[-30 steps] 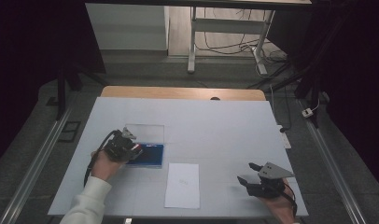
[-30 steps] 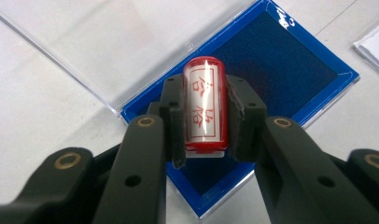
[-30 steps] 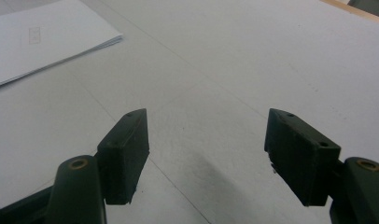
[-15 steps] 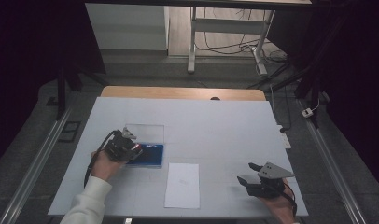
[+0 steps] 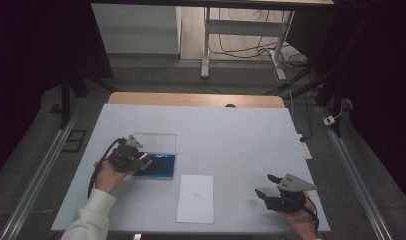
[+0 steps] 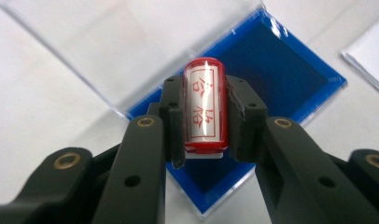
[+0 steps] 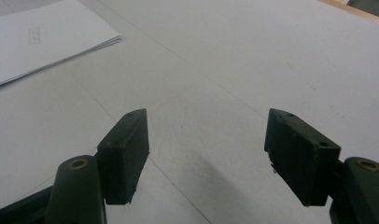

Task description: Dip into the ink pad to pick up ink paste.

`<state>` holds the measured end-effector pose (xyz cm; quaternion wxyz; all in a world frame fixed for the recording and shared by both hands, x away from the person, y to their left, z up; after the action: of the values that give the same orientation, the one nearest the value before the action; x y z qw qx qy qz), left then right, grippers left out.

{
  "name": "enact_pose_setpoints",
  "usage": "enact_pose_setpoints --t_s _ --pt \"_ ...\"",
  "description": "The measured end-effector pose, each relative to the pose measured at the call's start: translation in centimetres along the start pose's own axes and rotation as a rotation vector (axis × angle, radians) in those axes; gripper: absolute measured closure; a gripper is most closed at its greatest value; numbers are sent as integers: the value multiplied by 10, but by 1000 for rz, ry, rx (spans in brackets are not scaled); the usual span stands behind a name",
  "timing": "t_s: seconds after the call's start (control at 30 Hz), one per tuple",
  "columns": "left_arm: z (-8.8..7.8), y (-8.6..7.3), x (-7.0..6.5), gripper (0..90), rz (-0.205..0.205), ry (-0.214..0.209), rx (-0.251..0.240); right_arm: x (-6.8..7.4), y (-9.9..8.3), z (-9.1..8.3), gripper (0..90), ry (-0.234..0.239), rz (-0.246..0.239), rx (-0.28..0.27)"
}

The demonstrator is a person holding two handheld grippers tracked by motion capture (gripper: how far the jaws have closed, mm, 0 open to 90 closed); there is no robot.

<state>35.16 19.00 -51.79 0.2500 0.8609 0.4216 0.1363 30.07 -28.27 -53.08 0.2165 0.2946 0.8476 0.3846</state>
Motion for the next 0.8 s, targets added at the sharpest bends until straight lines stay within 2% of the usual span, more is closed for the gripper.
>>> enact_pose_setpoints --t_s 0.1,0.23,0.4,0.5,0.8 --pt "-11 5 -2 705 -2 -6 -50 -1 -1 -1 301 3 7 -9" --pt "-21 11 -9 705 17 -18 -81 -2 -2 -1 301 1 8 -4" --pt "-29 14 -13 704 17 -46 -112 -2 -1 -2 302 -2 4 -7" --pt "-33 15 -13 704 13 -97 -148 -2 -1 -2 301 0 4 -7" --pt "-39 16 -17 703 25 -149 -174 -2 -2 -2 302 -3 4 -4"
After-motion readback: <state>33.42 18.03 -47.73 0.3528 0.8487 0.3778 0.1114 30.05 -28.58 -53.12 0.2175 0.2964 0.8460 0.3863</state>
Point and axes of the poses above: each handheld gripper's, and its own axes: z roughly forward along the jaws, y roughly out of its top, x roughly to its left, the point moved 4 cm from there along z, roughly forward along the jaws, and after that the axes turned 4 degrees about x, right-handed, at the moved point
